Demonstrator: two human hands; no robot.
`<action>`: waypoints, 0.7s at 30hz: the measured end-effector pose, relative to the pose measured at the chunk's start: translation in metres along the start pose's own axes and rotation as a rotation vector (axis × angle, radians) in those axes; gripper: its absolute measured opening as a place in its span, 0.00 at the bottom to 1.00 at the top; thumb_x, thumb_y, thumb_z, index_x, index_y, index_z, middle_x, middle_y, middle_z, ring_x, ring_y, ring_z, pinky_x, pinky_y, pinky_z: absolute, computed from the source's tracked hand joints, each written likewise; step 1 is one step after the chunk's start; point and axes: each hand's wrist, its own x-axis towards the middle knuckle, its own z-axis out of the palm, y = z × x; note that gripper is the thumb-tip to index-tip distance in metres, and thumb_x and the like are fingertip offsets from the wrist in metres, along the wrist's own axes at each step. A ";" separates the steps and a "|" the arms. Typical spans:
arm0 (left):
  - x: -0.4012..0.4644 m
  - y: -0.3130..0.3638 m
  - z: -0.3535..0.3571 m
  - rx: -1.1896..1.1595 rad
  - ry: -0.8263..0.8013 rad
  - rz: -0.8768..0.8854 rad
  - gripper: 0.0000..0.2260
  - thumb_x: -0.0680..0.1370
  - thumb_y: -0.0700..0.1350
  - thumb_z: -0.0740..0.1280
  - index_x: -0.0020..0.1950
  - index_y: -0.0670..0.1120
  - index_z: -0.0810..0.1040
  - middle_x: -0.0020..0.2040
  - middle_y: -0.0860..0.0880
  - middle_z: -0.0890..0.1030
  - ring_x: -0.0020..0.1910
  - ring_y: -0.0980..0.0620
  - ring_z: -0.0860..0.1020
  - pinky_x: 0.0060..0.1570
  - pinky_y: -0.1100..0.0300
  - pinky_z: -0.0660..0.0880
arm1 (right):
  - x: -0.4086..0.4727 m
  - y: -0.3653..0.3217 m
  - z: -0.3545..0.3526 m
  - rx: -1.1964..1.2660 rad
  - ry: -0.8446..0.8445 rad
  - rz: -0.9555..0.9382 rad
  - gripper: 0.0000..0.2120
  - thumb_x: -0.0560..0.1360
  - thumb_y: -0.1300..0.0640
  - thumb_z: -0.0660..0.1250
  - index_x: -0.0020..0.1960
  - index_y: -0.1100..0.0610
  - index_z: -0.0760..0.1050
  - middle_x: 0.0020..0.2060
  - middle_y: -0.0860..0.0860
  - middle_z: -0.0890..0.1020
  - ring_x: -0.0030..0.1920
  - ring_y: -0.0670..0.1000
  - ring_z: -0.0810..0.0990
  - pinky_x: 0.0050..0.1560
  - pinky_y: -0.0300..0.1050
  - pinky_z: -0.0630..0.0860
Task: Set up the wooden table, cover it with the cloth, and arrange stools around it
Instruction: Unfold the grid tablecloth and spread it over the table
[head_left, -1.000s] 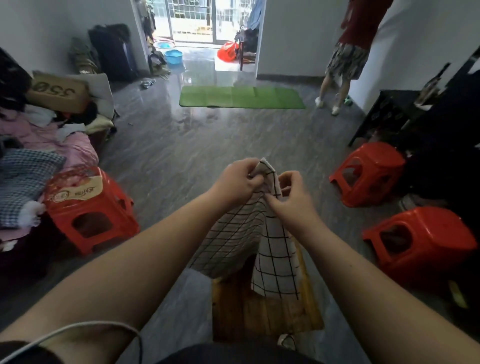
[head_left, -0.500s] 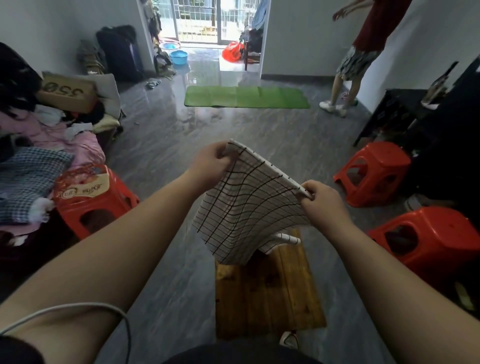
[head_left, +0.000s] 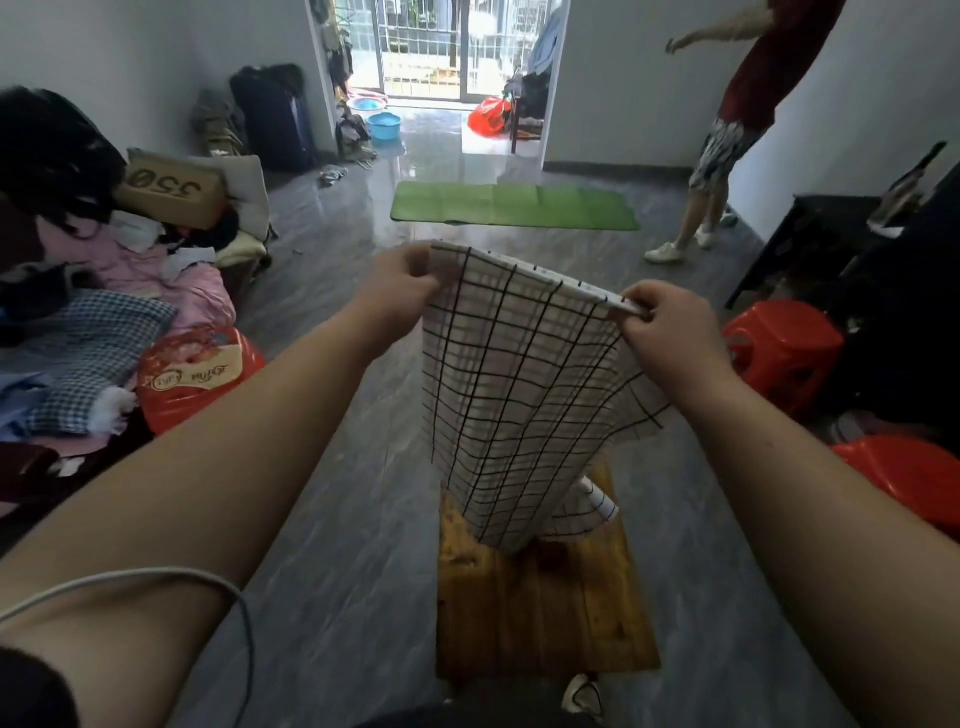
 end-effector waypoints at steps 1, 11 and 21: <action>0.002 0.008 -0.004 -0.016 0.008 0.016 0.08 0.79 0.40 0.69 0.47 0.53 0.84 0.45 0.52 0.86 0.45 0.53 0.84 0.52 0.50 0.81 | 0.007 -0.005 -0.006 0.005 0.027 -0.012 0.05 0.75 0.56 0.69 0.50 0.53 0.83 0.43 0.52 0.85 0.48 0.56 0.81 0.43 0.46 0.70; -0.023 0.041 -0.069 -0.008 0.151 0.095 0.04 0.80 0.48 0.68 0.50 0.52 0.82 0.48 0.50 0.85 0.49 0.48 0.83 0.51 0.49 0.81 | 0.038 -0.068 0.007 0.124 0.042 -0.156 0.08 0.77 0.55 0.67 0.53 0.55 0.82 0.47 0.54 0.84 0.47 0.55 0.79 0.43 0.43 0.65; -0.131 -0.002 -0.170 0.172 0.483 0.012 0.04 0.81 0.41 0.67 0.49 0.47 0.82 0.41 0.52 0.82 0.38 0.64 0.79 0.42 0.64 0.77 | 0.011 -0.168 0.103 0.230 -0.218 -0.412 0.10 0.77 0.53 0.69 0.55 0.54 0.84 0.48 0.54 0.84 0.49 0.58 0.81 0.48 0.48 0.75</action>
